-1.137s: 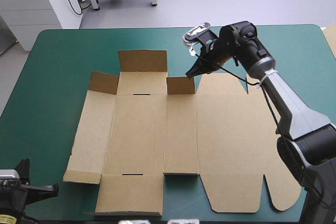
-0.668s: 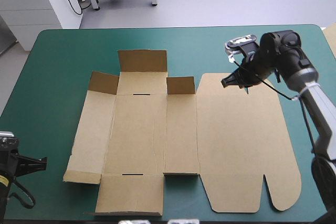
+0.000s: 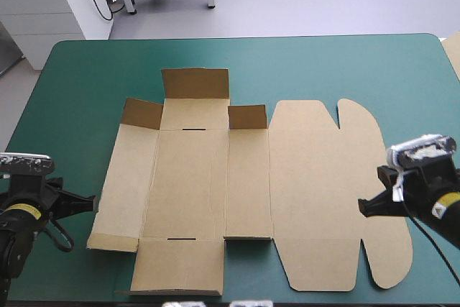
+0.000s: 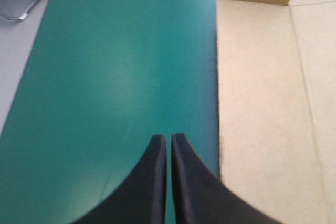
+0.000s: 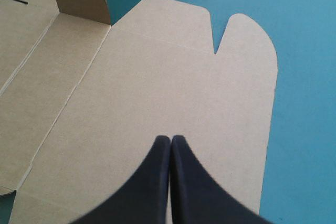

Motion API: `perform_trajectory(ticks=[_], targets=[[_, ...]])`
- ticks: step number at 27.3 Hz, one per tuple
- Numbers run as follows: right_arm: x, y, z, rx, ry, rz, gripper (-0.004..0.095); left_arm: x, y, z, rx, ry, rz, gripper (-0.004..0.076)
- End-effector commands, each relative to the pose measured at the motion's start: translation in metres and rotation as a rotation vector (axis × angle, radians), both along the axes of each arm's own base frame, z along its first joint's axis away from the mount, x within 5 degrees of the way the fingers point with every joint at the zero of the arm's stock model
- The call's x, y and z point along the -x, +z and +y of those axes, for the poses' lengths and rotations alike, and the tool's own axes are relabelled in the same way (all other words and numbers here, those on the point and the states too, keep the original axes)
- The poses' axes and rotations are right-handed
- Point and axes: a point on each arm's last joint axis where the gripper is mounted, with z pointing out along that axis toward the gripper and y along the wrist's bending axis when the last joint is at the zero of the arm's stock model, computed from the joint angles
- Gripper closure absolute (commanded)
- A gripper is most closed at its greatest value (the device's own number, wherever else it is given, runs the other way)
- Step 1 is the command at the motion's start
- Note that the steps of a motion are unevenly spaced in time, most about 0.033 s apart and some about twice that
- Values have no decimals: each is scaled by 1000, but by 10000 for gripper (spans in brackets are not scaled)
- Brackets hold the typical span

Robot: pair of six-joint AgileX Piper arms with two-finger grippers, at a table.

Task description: Fold the box

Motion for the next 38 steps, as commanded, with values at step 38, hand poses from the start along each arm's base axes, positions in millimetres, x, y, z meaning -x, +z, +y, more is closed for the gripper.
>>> perform_trajectory(ticks=[38], targets=[[57, -50, -20, 29, -98, -20, 929, -96, -51, 61, 752, -115, 395, 419]])
